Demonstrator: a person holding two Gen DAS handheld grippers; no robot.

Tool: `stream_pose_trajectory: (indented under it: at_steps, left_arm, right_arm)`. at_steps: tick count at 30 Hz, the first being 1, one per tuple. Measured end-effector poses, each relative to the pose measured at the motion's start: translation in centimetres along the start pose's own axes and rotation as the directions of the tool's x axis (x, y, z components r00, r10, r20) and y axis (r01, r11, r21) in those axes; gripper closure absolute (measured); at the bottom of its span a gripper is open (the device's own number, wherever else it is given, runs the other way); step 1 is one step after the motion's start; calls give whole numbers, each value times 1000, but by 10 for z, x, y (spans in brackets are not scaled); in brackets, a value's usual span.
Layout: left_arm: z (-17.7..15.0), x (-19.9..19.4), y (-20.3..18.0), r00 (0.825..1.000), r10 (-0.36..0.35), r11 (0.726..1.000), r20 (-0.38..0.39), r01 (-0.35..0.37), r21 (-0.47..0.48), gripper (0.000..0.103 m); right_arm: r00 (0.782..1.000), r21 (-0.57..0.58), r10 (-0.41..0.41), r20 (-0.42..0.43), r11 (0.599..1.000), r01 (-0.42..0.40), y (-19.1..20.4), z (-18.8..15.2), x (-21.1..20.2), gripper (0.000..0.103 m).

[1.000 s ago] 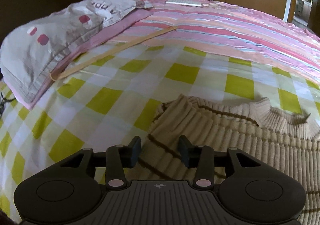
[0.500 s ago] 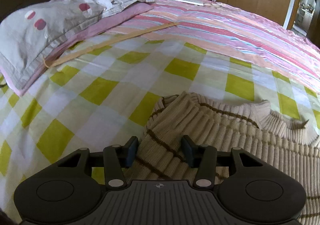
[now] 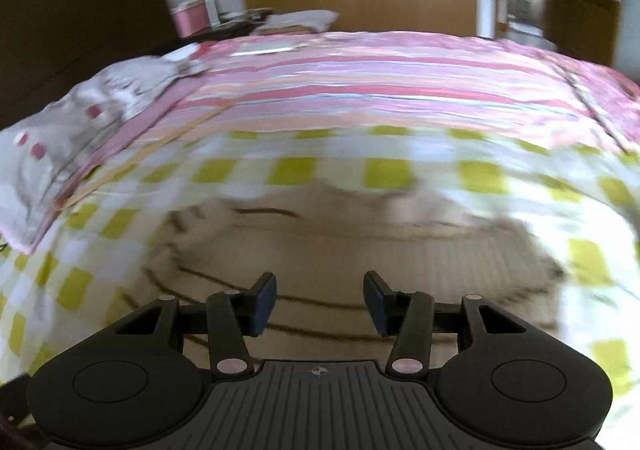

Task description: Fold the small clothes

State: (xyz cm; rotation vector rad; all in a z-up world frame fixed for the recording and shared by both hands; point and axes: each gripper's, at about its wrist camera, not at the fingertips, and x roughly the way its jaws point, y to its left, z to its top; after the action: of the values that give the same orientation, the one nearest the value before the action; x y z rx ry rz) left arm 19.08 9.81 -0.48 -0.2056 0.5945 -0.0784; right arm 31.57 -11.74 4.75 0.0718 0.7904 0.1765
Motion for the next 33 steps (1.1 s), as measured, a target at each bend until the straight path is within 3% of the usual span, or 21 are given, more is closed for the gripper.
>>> stream_pose_trajectory:
  at_steps: [5, 8, 15, 17, 20, 22, 27, 30, 33]
  left_arm:
    - [-3, 4, -20, 1000, -2, 997, 6, 2, 77, 54]
    - [15, 13, -30, 998, -59, 996, -3, 59, 66, 54]
    - [43, 42, -60, 996, -67, 987, 57, 58, 146, 54]
    - [49, 61, -62, 996, -78, 984, 36, 71, 165, 54]
    - [59, 88, -51, 999, -39, 992, -21, 41, 122, 54]
    - [63, 99, -35, 999, 22, 996, -35, -19, 84, 54]
    - [67, 88, 2, 988, 152, 988, -21, -152, -24, 55]
    - [59, 73, -5, 981, 196, 980, -3, -196, 22, 55]
    - [43, 51, -33, 988, 152, 980, 19, -153, 130, 55]
  right_arm:
    - [1000, 70, -13, 6, 997, 13, -36, -17, -13, 55]
    - [1000, 106, -4, -2, 994, 4, -52, -30, -19, 55]
    - [1000, 138, 0, 5, 990, 0, -71, -46, -29, 55]
    - [1000, 148, -2, 4, 989, 2, -77, -50, -30, 55]
    - [1000, 166, -11, 12, 986, 8, -85, -55, -33, 55]
    - [1000, 179, -13, 19, 984, 9, -92, -57, -36, 55]
    - [999, 239, -16, 43, 971, 5, -114, -65, -42, 55]
    - [998, 287, -16, 56, 958, -1, -127, -73, -45, 55]
    - [997, 331, -17, 73, 943, -8, -140, -81, -51, 55]
